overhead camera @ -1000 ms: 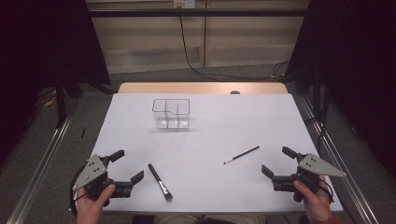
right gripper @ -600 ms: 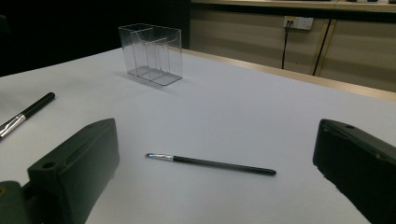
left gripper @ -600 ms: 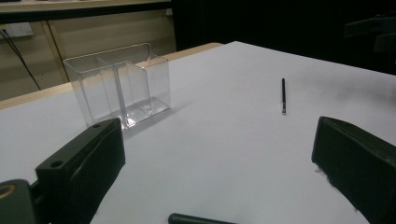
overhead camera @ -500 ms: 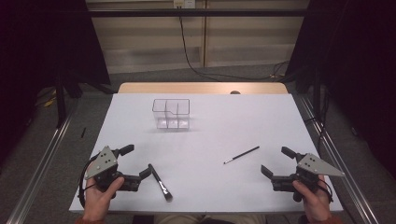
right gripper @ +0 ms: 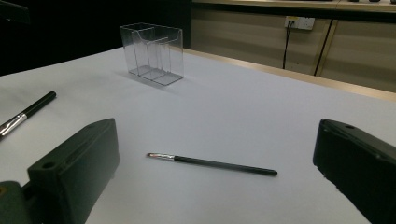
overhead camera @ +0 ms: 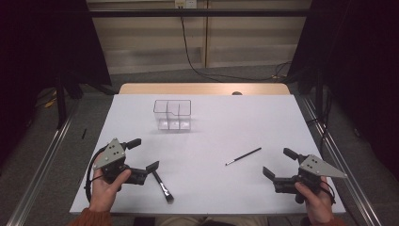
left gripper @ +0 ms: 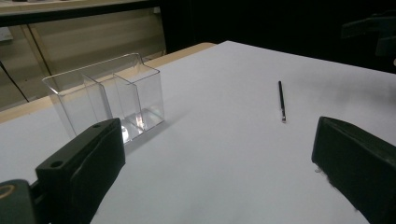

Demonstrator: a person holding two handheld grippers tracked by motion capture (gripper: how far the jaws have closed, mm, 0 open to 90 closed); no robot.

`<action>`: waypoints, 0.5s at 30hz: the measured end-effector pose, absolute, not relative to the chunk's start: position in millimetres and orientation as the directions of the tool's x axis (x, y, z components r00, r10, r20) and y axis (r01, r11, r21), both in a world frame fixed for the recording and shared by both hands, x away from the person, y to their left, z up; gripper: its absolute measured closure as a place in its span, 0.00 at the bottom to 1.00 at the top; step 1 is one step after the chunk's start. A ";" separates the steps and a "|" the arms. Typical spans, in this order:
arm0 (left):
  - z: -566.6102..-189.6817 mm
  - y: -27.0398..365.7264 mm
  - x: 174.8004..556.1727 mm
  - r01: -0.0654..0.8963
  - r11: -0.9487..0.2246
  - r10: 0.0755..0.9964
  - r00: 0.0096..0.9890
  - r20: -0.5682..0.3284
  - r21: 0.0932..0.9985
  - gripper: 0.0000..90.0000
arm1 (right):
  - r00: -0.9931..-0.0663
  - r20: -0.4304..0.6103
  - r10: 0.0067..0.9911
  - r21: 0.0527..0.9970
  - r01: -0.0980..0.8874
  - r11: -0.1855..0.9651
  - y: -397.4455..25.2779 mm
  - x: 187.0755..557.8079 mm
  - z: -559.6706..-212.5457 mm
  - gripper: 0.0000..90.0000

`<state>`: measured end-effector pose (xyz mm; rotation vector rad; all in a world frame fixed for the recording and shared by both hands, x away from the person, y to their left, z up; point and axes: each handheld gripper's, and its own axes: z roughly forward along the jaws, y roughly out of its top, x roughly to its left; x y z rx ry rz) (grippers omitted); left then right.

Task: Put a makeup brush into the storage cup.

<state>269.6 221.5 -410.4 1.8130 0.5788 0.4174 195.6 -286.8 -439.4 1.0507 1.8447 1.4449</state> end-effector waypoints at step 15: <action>-404.0 209.2 286.8 0.238 -0.374 0.529 0.848 -0.004 0.896 0.03 | -0.535 0.038 0.844 0.964 0.241 0.110 -286.8 196.3 -440.1 0.00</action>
